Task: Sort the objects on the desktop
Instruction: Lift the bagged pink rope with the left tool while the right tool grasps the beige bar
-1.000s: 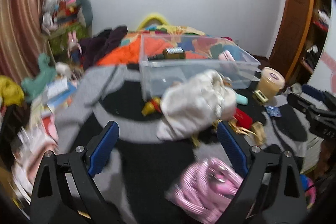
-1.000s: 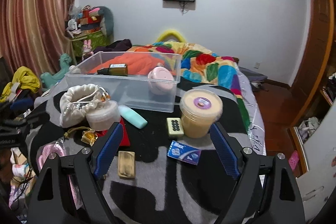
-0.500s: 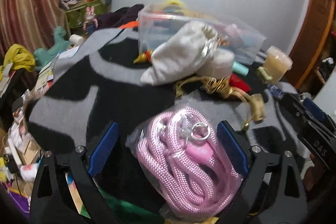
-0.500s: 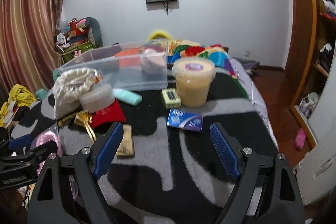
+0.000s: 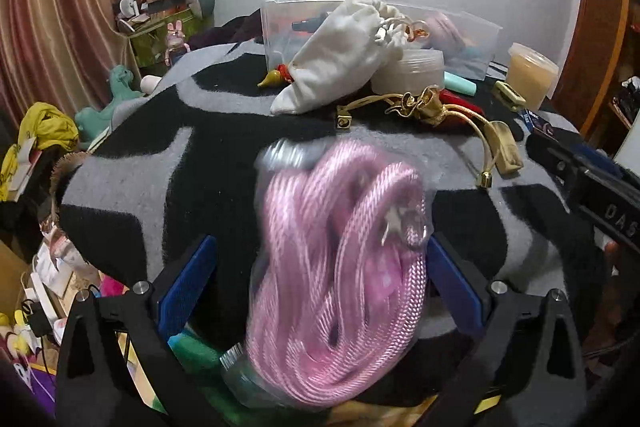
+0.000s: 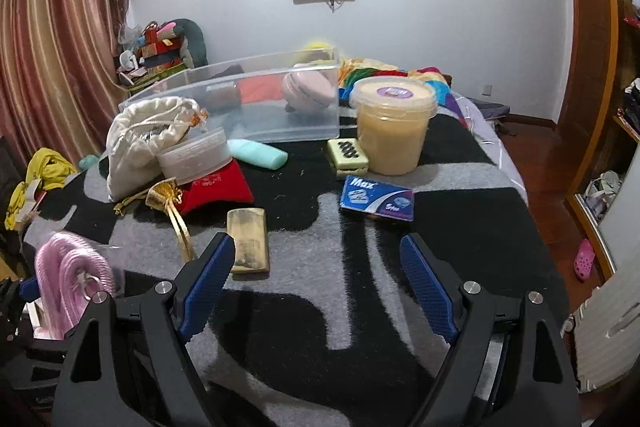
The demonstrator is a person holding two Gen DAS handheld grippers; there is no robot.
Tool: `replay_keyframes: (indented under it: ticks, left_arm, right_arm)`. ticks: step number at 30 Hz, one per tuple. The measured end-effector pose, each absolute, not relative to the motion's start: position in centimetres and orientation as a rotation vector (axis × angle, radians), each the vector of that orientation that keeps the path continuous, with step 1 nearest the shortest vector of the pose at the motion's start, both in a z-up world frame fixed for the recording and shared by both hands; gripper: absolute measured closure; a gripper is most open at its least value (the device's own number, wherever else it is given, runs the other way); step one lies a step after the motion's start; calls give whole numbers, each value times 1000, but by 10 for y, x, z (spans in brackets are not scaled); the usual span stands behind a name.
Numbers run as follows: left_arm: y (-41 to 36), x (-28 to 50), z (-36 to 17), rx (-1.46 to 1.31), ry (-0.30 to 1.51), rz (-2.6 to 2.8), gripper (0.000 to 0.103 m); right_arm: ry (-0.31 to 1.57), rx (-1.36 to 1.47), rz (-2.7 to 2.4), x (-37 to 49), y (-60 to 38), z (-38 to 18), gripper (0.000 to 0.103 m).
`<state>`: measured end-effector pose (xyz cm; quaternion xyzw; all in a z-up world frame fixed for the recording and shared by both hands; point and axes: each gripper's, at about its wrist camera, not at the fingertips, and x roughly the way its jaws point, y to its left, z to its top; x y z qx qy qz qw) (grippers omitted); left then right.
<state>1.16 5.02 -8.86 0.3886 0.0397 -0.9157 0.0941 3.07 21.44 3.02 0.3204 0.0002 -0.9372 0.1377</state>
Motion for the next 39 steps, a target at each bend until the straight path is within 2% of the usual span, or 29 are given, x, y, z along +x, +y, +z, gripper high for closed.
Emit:
replay_keyframes:
  ticks: [6, 8, 9, 11, 13, 19, 25, 28, 31, 33, 35, 36, 37, 38, 39]
  left_arm:
    - [50, 14, -89, 1098, 97, -2749, 0]
    - [50, 16, -89, 1075, 89, -2760, 9]
    - [50, 18, -88, 1068, 83, -2768, 13]
    - [49, 21, -85, 1087, 83, -2792, 30]
    - [41, 25, -82, 1121, 133, -2802, 31]
    - [16, 46, -85, 1294, 292, -2820, 29]
    - [-8, 52, -129, 1578, 468, -2679, 28]
    - [-11, 47, -143, 1680, 621, -2680, 22]
    - [5, 40, -149, 1747, 529, -2705, 10]
    - [20, 38, -151, 1777, 433, -2726, 8]
    - [32, 39, -151, 1782, 358, -2750, 8]
    - [34, 40, -150, 1769, 340, -2752, 9]
    - [36, 41, -149, 1757, 327, -2760, 14]
    - [36, 43, -147, 1748, 328, -2767, 24]
    - [35, 45, -144, 1733, 330, -2774, 28]
  right_arm:
    - [-3, 967, -2646, 25, 202, 22, 21]
    - [7, 982, -2639, 23, 197, 18, 24]
    - [19, 992, -2637, 22, 194, 15, 31]
    - [48, 1005, -2642, 21, 190, 11, 34]
    - [84, 989, -2661, 24, 187, 11, 34]
    - [72, 989, -2659, 22, 187, 11, 34]
    - [76, 985, -2664, 25, 186, 13, 34]
    - [95, 987, -2666, 26, 184, 14, 34]
    - [118, 982, -2668, 27, 181, 14, 34]
    - [121, 977, -2672, 26, 180, 14, 34]
    - [128, 963, -2680, 27, 179, 15, 37]
    - [142, 954, -2682, 28, 177, 15, 46]
    - [153, 949, -2681, 29, 175, 16, 56]
    - [165, 944, -2676, 30, 173, 17, 60]
    - [177, 936, -2670, 31, 171, 17, 68]
